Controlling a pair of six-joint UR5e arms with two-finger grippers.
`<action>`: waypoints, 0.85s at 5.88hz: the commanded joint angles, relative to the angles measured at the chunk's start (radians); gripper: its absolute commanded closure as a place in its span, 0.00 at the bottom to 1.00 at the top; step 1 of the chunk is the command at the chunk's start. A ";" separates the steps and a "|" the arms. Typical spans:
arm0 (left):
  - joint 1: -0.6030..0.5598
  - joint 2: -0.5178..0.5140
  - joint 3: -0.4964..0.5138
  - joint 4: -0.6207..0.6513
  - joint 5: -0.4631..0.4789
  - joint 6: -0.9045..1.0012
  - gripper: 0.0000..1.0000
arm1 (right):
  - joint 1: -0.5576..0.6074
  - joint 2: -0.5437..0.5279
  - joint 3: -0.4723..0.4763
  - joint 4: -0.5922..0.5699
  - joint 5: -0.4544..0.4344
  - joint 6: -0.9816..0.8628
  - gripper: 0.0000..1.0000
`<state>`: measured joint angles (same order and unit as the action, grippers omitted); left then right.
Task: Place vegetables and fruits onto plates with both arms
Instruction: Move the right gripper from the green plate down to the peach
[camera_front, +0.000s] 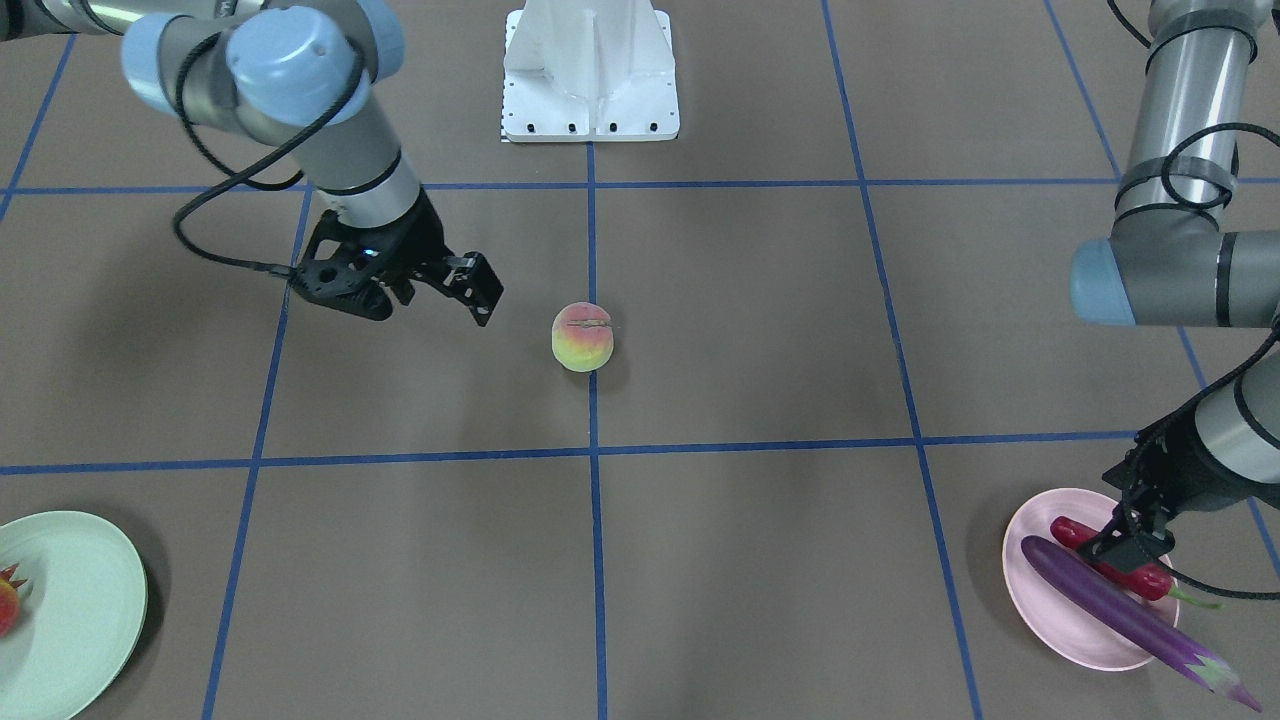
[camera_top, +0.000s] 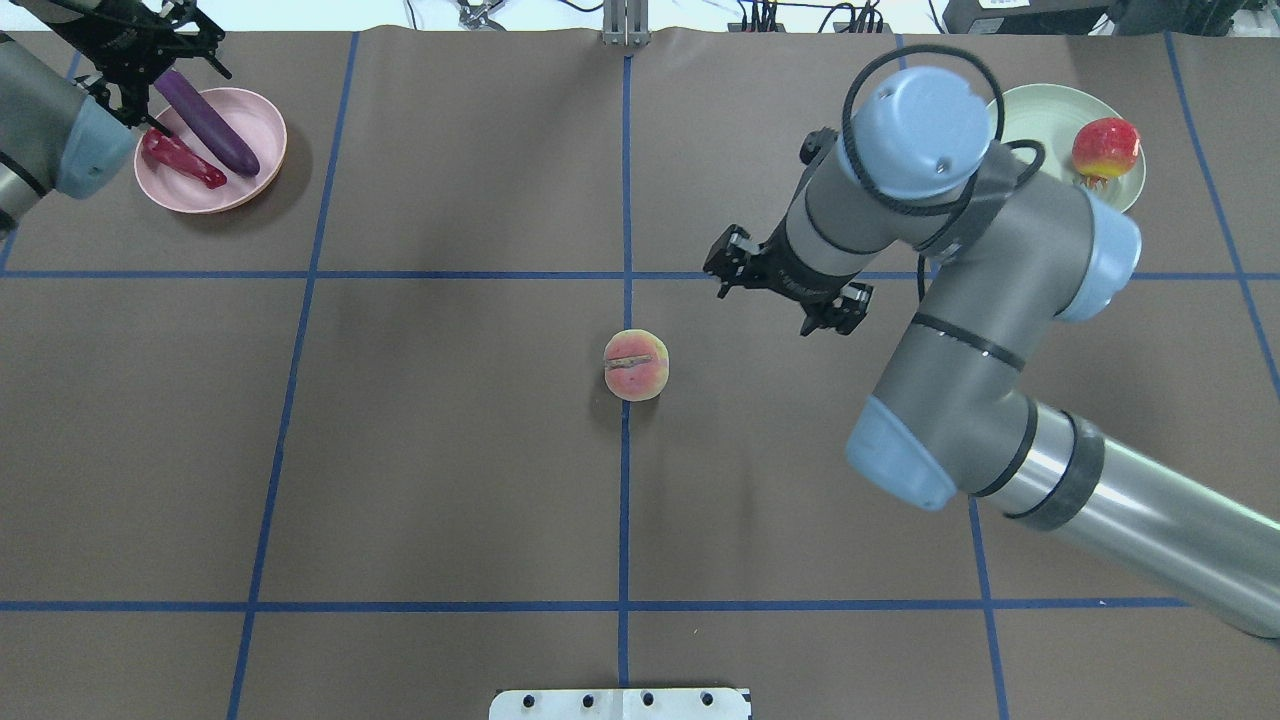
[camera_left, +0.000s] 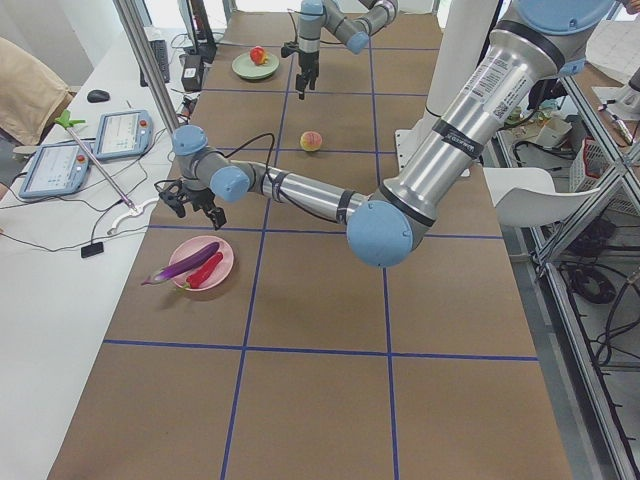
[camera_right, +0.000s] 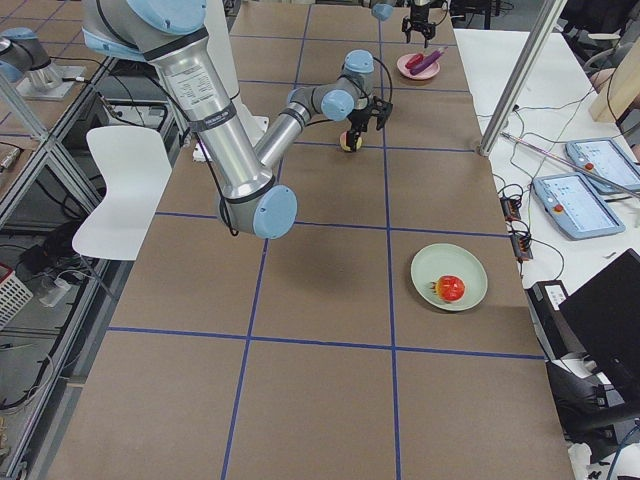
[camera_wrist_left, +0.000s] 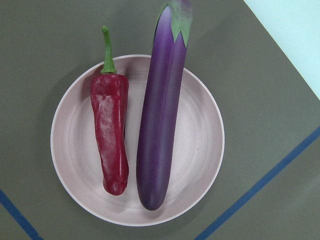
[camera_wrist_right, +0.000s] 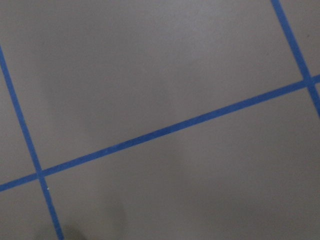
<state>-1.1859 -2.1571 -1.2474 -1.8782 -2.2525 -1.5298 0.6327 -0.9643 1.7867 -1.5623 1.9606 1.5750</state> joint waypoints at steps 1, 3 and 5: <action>0.002 0.019 -0.037 0.004 -0.002 -0.001 0.00 | -0.106 0.123 -0.123 0.004 -0.132 0.205 0.00; 0.002 0.020 -0.067 0.037 -0.001 -0.001 0.00 | -0.140 0.128 -0.218 0.177 -0.178 0.401 0.00; -0.001 0.022 -0.089 0.042 -0.001 -0.001 0.00 | -0.156 0.128 -0.248 0.185 -0.178 0.399 0.00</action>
<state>-1.1853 -2.1357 -1.3235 -1.8387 -2.2535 -1.5309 0.4838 -0.8370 1.5536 -1.3849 1.7828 1.9676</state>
